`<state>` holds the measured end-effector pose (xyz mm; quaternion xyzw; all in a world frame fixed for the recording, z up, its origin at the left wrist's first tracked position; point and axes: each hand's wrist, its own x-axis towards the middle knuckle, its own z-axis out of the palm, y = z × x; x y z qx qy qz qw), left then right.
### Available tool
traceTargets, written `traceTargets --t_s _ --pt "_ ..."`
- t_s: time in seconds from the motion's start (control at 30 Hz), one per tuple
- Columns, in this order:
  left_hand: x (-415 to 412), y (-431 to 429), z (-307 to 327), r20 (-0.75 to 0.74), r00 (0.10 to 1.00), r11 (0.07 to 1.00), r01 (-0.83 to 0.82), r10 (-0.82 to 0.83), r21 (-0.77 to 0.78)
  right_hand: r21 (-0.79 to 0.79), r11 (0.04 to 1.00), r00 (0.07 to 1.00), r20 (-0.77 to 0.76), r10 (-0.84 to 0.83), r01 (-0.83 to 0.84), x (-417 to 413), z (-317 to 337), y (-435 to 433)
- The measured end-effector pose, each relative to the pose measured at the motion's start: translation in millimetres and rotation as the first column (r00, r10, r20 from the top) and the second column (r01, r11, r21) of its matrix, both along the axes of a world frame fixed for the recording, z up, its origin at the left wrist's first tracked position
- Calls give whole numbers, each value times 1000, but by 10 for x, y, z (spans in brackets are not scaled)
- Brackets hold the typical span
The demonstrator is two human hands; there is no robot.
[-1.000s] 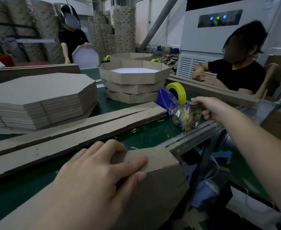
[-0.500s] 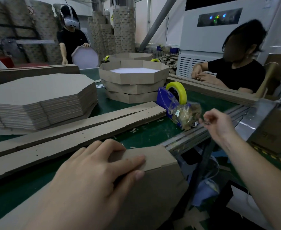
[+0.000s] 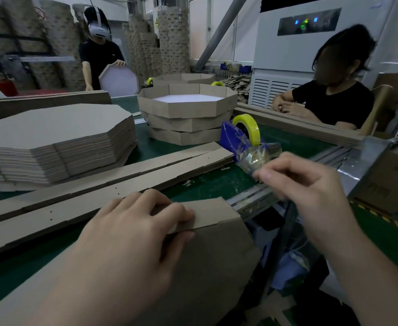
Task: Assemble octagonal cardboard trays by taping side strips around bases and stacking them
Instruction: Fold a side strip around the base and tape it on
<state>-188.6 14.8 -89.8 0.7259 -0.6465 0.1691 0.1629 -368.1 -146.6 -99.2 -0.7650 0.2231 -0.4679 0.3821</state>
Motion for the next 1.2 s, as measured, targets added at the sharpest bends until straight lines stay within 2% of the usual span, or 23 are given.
traceTargets --t_s 0.07,0.13,0.23,0.33,0.43,0.57,0.77,0.93,1.03,1.13,1.2 --pt "3 3 -4 2 1000 1000 -5 5 -10 192 965 970 200 141 -180 82 -65 362" --pt "17 12 -11 4 1000 1000 -10 10 -13 421 870 938 326 119 -257 226 -212 624" --pt "21 28 -24 5 1000 1000 -6 6 -6 694 683 956 294 19 -227 445 -423 821" --pt "12 50 -32 6 1000 1000 0 0 3 798 574 956 280 -86 -183 551 -469 900" --pt "5 64 -31 -20 1000 1000 -2 2 20 827 538 952 277 -133 -165 569 -467 908" --pt "-8 65 -5 -21 1000 998 -11 12 56 830 531 962 257 -94 -170 546 -456 886" --pt "27 76 25 41 999 989 10 -16 150 813 551 980 196 42 -186 488 -498 818" --pt "49 84 75 97 994 980 -59 41 188 798 550 968 173 183 -247 428 -557 762" --pt "50 79 107 59 998 971 -42 29 234 789 561 965 154 214 -250 411 -565 737" --pt "-1 53 180 -46 993 935 -87 109 343 787 562 962 153 225 -256 408 -567 724" --pt "-79 0 161 9 983 926 -177 185 333 780 568 960 152 236 -263 416 -570 735"
